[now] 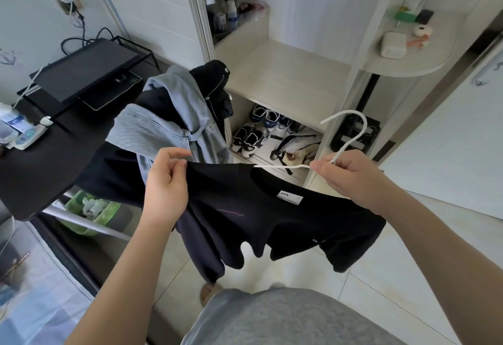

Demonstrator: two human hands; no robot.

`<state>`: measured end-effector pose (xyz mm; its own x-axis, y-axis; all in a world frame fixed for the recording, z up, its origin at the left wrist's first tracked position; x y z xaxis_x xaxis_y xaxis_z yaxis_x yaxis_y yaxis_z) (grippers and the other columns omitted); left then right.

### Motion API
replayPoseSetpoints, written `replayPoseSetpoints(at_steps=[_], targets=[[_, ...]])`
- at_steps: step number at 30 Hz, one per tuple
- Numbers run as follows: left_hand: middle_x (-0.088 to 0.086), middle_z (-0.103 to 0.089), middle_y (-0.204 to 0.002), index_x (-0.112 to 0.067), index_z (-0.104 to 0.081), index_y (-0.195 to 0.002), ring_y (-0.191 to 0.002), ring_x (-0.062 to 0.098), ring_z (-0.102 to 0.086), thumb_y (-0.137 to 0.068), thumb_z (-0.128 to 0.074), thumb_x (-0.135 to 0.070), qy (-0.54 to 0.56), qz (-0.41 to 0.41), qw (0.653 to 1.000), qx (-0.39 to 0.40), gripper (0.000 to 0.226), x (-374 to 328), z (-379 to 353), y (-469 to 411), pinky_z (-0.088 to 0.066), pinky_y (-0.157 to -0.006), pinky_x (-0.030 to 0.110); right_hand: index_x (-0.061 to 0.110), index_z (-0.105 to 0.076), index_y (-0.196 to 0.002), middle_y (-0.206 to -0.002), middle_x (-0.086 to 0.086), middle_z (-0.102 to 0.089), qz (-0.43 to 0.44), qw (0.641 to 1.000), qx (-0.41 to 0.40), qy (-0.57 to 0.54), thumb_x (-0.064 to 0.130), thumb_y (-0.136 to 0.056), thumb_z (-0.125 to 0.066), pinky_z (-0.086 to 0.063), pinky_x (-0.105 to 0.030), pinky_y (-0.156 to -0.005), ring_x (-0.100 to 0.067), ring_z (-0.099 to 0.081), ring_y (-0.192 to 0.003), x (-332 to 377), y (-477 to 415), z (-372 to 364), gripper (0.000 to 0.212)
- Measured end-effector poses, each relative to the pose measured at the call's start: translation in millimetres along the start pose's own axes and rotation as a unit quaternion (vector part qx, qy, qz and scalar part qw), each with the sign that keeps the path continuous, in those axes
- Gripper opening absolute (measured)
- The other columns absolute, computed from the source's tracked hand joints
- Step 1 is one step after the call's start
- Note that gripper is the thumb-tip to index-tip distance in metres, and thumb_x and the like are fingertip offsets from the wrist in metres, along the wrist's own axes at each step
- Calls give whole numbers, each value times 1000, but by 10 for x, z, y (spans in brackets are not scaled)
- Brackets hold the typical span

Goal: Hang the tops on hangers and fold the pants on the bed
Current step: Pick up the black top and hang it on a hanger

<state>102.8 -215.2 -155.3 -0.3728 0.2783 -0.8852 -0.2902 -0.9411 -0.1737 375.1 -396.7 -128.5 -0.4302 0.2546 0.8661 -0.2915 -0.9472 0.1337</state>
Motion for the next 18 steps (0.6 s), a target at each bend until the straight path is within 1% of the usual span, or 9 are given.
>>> replayPoseSetpoints(at_steps=[1, 3, 6, 9, 12, 14, 16, 17, 18], targets=[[-14, -40, -49, -37, -59, -96, -46, 7, -34, -104, -44, -10, 5, 8, 1000, 2, 32, 19, -8, -3, -35, -48, 19, 25, -28, -48, -44, 11, -24, -4, 1000, 1, 4, 41, -98, -57, -45, -53, -66, -8, -22, -40, -7, 1, -12, 60], [-14, -36, -47, -36, -61, -96, -45, 7, -32, -104, -44, -10, 18, 17, 1000, 1, 32, 34, -11, 8, -32, -46, 20, 26, -28, -47, -43, 14, -24, -4, 1000, 5, 2, 41, -97, -57, -41, -45, -62, -6, -22, -39, -27, -8, -39, 60], [-14, -33, -47, -38, -63, -93, -44, 7, -29, -104, -44, -12, 37, 22, 999, -9, 34, 23, 10, 25, -28, -43, 19, 19, -29, -50, -45, 10, -25, 13, 1000, 17, 16, 39, -98, -58, -36, -37, -60, -7, -25, -40, -64, -43, -91, 59], [-15, -34, -46, -36, -64, -93, -43, 4, -29, -104, -44, -12, 37, 34, 999, -6, 33, 31, -3, 5, -27, -41, 17, 7, -31, -59, -52, -2, -27, 26, 998, 32, 40, 53, -93, -56, -31, -38, -56, -15, -27, -46, -74, -72, -172, 63], [-14, -39, -46, -33, -64, -94, -43, 4, -33, -104, -43, -14, -8, 63, 998, 21, 29, 123, -62, -43, -30, -42, 14, 7, -34, -58, -51, -3, -28, 33, 999, 15, 18, 62, -88, -54, -31, -36, -53, -17, -26, -46, -83, -74, -177, 66], [-12, -43, -49, -31, -65, -94, -46, 4, -36, -104, -44, -13, -17, 75, 997, 33, 29, 190, -66, -45, -33, -44, 13, 12, -32, -55, -48, 5, -26, 42, 999, -4, 14, 56, -92, -57, -29, -28, -49, -11, -25, -43, -80, -49, -156, 63], [0, -52, -60, -33, -65, -92, -53, 8, -43, -104, -45, -14, -19, 79, 996, 29, 31, 243, -29, -21, -39, -50, 15, 18, -30, -52, -44, 12, -26, 47, 998, -29, 13, 42, -97, -58, -27, -18, -47, -7, -25, -40, -86, -35, -124, 58], [0, -56, -64, -34, -66, -91, -55, 9, -46, -103, -46, -15, -17, 85, 996, 23, 30, 261, 0, 1, -44, -55, 20, 21, -31, -50, -43, 13, -27, 47, 998, -40, 11, 36, -99, -58, -29, -15, -46, -7, -26, -38, -86, -32, -111, 58], [-6, -60, -67, -35, -66, -91, -59, 9, -50, -103, -48, -17, -14, 90, 996, 19, 29, 259, 25, 26, -49, -61, 29, 24, -32, -48, -42, 14, -27, 46, 998, -46, 7, 31, -100, -58, -29, -13, -46, -7, -28, -37, -84, -31, -102, 58]])
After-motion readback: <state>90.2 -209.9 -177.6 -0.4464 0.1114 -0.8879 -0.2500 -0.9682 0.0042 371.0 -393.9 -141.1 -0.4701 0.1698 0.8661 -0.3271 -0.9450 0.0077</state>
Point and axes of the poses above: each hand's wrist, its own y-axis away from the middle knuckle, its own z-axis out of the back of the hand, x = y × z, the point moved 9 cm from there along -y, towards the middle knuckle
